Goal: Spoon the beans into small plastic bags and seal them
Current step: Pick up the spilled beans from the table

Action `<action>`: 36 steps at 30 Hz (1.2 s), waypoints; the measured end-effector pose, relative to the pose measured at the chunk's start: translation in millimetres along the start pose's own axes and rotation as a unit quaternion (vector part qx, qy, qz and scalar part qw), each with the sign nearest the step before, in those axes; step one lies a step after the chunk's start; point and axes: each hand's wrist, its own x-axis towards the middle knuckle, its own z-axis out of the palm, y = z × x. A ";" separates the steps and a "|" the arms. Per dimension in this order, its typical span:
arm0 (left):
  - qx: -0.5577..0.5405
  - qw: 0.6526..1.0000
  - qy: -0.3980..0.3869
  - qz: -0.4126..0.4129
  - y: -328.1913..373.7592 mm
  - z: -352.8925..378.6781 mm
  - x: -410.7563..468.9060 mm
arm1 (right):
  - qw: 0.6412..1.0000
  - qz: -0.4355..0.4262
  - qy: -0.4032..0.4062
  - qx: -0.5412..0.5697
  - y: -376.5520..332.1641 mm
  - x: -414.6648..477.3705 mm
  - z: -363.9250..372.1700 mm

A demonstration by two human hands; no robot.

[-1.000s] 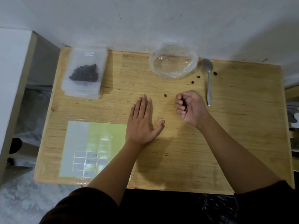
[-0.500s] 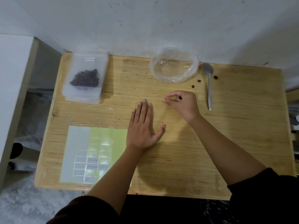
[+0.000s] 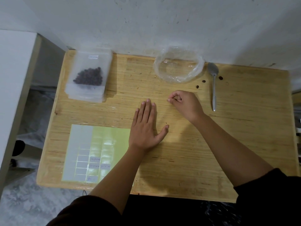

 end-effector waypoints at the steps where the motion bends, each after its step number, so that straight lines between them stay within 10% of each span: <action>1: 0.000 1.000 0.000 0.000 -0.1 0.1 0.0 | 1.000 -0.005 0.000 -0.007 -0.5 -0.5 -1.2; 36: 0.025 1.000 0.000 0.013 -1.7 6.0 0.9 | 0.992 0.043 0.073 0.092 15.8 -11.7 -5.6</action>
